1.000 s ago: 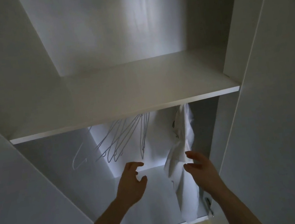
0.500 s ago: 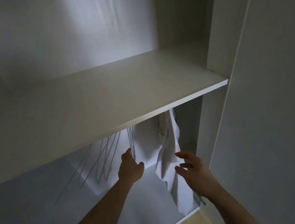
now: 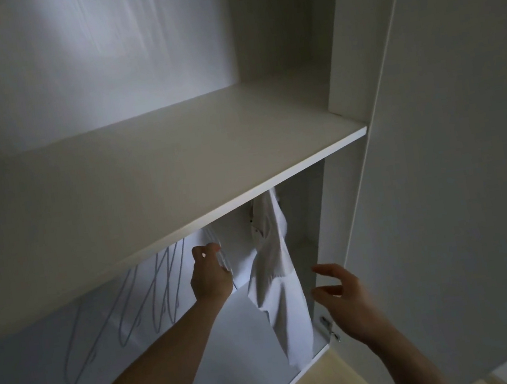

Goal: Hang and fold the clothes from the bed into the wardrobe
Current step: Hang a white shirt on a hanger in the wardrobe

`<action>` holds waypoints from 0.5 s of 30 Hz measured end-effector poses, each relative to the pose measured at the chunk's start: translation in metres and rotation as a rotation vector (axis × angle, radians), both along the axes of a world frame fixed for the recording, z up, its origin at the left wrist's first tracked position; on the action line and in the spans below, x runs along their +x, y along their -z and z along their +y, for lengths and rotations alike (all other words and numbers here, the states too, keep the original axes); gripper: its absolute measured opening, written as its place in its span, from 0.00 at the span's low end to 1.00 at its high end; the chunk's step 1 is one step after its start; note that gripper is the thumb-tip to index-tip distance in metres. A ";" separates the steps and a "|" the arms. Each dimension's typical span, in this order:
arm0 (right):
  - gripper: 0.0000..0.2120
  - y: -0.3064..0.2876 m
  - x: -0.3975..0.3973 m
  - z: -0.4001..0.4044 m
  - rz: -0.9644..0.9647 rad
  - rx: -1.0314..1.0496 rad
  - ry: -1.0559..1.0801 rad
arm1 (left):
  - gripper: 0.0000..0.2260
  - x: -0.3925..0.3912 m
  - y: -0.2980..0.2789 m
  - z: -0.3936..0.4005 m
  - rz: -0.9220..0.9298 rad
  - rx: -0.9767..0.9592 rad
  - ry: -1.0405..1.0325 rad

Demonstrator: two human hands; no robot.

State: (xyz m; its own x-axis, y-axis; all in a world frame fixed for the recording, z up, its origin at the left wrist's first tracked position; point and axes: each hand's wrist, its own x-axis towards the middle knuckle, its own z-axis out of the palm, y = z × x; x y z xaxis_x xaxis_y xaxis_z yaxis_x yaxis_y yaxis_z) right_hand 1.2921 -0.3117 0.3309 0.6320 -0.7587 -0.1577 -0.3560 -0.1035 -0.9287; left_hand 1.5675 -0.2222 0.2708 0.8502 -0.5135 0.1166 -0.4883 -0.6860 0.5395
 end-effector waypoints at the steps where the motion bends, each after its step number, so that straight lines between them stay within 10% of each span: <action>1: 0.18 0.001 -0.001 0.000 0.004 -0.003 0.005 | 0.22 0.000 0.000 -0.001 -0.011 0.017 0.014; 15: 0.16 0.001 -0.004 0.000 0.039 0.030 0.032 | 0.28 0.021 0.000 -0.006 0.155 0.173 -0.108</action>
State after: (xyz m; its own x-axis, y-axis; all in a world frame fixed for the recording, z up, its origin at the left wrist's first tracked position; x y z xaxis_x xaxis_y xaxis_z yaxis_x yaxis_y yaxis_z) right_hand 1.2884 -0.3121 0.3296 0.6001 -0.7733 -0.2047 -0.3943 -0.0633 -0.9168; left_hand 1.5881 -0.2285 0.2710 0.9022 -0.4193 -0.1014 -0.3272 -0.8184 0.4724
